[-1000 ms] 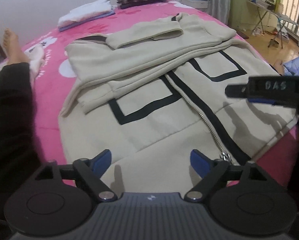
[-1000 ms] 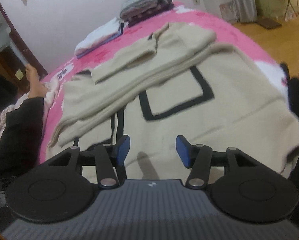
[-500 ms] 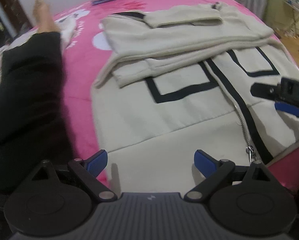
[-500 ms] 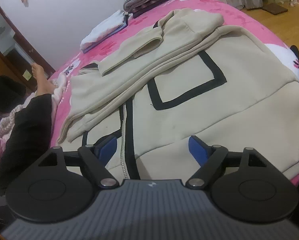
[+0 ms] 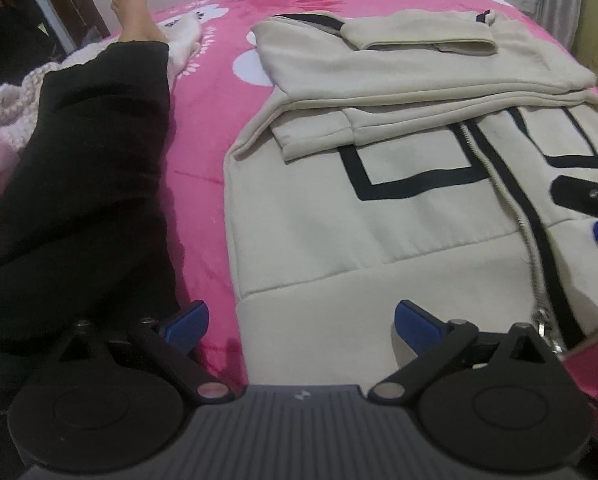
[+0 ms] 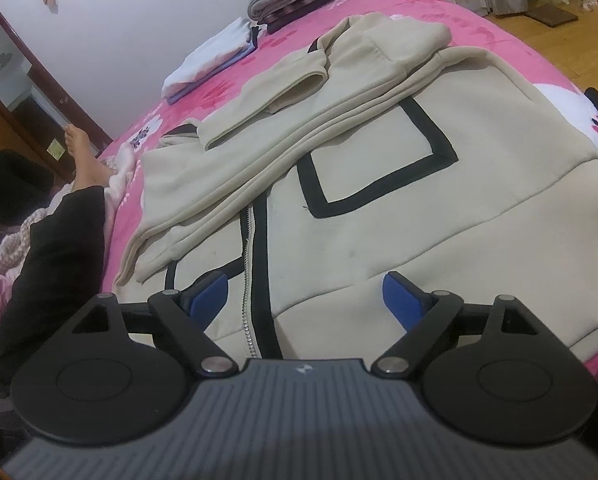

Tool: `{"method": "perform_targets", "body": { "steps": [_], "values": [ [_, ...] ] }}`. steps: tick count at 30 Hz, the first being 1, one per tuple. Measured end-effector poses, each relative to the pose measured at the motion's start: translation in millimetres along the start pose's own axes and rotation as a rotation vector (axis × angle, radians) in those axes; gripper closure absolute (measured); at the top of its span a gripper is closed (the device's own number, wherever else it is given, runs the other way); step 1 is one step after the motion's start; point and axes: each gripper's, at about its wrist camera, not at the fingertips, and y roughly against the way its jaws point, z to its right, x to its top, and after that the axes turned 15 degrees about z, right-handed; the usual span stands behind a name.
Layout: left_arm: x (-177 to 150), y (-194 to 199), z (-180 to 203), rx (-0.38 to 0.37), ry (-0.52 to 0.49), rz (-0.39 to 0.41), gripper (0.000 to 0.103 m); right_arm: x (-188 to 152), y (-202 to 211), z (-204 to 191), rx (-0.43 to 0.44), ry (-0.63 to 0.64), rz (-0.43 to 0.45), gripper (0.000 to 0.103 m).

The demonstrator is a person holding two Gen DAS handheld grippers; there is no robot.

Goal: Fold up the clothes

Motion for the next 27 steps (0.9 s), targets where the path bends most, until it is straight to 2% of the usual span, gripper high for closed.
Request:
{"method": "perform_targets", "body": {
  "steps": [4,9,12,15,18,21,27],
  "values": [
    [6.0,-16.3,-7.1,0.062,0.029,-0.002,0.003,-1.4,-1.5,-1.4,-0.003,0.016,-0.001,0.016],
    [11.4,-31.9,-17.6,0.075,0.082,-0.044,0.003,-3.4,-4.0,-6.1,-0.002,0.061,-0.006,0.012],
    [12.0,-30.7,-20.1,0.059,0.084,-0.049,0.003,-4.0,-4.3,-10.1,-0.004,0.082,-0.003,0.011],
    [18.2,-27.9,-29.6,-0.016,0.109,-0.074,0.003,0.1,2.9,-11.3,0.003,0.057,0.018,0.011],
    [30.4,-22.8,-44.9,-0.113,0.164,-0.085,0.003,5.1,16.1,-10.1,0.040,-0.055,0.014,0.011],
    [48.4,-15.5,-64.5,-0.167,0.242,-0.059,0.003,-5.9,26.4,-6.0,0.106,-0.258,-0.076,0.011],
    [79.2,-4.3,-87.1,-0.221,0.306,-0.010,0.003,-53.3,26.0,-14.3,0.193,-0.472,-0.307,0.011]
  ]
}}
